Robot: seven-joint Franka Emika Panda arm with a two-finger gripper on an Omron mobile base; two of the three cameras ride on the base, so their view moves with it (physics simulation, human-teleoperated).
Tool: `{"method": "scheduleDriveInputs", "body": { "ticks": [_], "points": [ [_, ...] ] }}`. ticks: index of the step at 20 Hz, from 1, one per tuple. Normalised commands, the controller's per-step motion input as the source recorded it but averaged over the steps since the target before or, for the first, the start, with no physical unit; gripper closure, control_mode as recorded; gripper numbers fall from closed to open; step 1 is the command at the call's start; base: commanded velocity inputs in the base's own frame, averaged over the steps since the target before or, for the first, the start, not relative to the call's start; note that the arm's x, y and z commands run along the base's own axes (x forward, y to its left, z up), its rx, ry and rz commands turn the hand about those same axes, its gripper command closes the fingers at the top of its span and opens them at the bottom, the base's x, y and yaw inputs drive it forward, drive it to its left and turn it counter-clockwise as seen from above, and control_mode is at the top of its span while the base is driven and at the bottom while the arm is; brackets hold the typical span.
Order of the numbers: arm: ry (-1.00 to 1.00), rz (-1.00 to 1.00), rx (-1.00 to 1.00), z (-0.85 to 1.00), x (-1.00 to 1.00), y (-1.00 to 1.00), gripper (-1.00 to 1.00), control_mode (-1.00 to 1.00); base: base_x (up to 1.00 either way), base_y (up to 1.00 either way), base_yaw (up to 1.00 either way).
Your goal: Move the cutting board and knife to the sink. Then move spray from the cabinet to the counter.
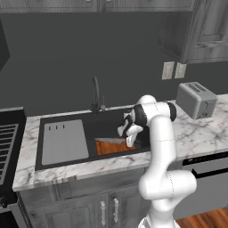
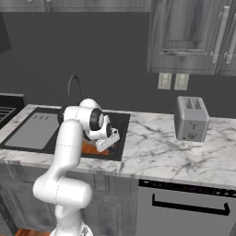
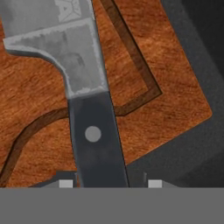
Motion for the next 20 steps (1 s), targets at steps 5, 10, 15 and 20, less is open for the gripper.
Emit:
{"method": "scheduleDriveInputs", "body": {
  "ticks": [5,10,15,20],
  "points": [
    [0.00,0.00,0.00,0.00,0.00,0.00,-1.00,-1.00,0.00,0.00,0.00],
    [0.00,0.00,0.00,0.00,0.00,0.00,-1.00,-1.00,0.00,0.00,0.00],
    [0.00,0.00,0.00,0.15,0.00,0.00,-1.00,-1.00,0.00,0.00,0.00],
    [-0.05,0.00,0.00,0.66,0.00,0.00,-1.00,-1.00,0.00,0.00,0.00]
  ]
}}
